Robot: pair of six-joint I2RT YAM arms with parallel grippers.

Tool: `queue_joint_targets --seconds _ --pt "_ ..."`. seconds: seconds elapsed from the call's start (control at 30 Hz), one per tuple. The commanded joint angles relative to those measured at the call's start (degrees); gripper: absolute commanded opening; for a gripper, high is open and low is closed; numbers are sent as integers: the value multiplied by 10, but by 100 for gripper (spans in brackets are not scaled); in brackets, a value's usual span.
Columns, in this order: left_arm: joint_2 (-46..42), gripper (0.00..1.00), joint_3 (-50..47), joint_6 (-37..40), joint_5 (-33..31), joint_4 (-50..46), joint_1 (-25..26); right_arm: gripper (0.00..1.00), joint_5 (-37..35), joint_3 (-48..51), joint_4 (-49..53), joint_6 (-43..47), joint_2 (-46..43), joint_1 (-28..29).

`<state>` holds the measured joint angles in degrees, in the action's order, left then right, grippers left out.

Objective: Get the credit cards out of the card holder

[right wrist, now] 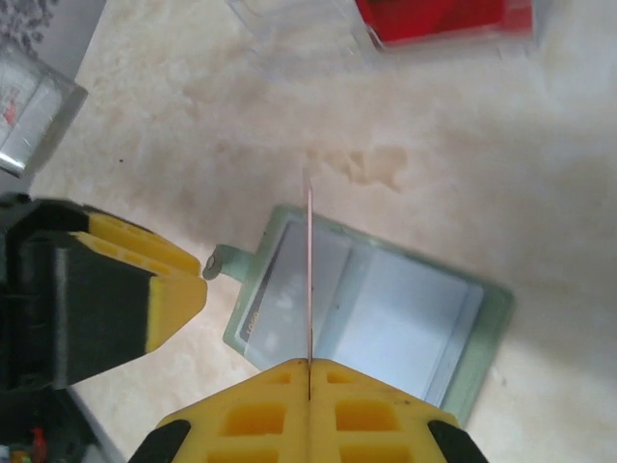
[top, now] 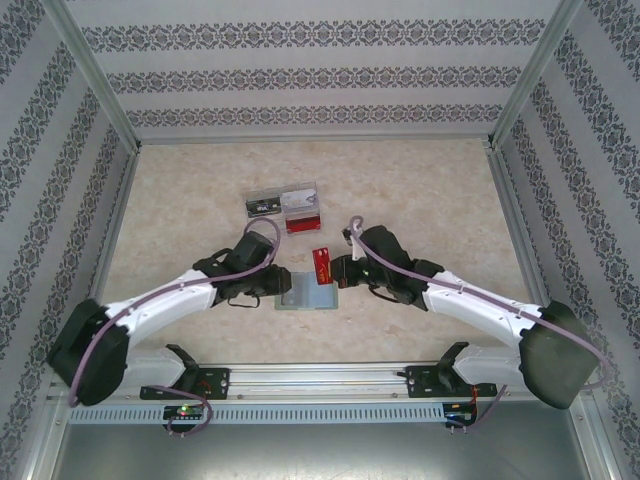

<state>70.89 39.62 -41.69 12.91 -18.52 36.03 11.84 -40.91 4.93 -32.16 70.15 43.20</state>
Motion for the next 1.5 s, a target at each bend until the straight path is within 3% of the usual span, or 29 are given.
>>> queue_joint_targets --seconds 0.0,0.07,0.13,0.17,0.43,0.7,1.0,1.47 --pt "-61 55 5 7 -40 -55 1 0 -88 -68 94 151 22 25" --pt "-104 79 -3 -1 -65 -77 0 0 -126 -114 117 219 51 41" --pt "-148 96 -12 -5 -83 -91 0 0 -152 -157 138 284 81 53" --pt "-171 100 -16 -6 -90 -99 -1 0 -168 -176 147 324 98 61" --pt "-339 100 -57 -3 -153 -136 0 0 -296 -277 162 623 222 85" --pt "-443 100 -88 -12 -195 -148 -1 0 -326 -336 149 810 324 80" --pt "-457 100 -87 -15 -216 -164 -1 0 -336 -391 127 885 390 61" --pt "-457 100 -84 -18 -223 -172 0 0 -306 -429 142 881 445 32"
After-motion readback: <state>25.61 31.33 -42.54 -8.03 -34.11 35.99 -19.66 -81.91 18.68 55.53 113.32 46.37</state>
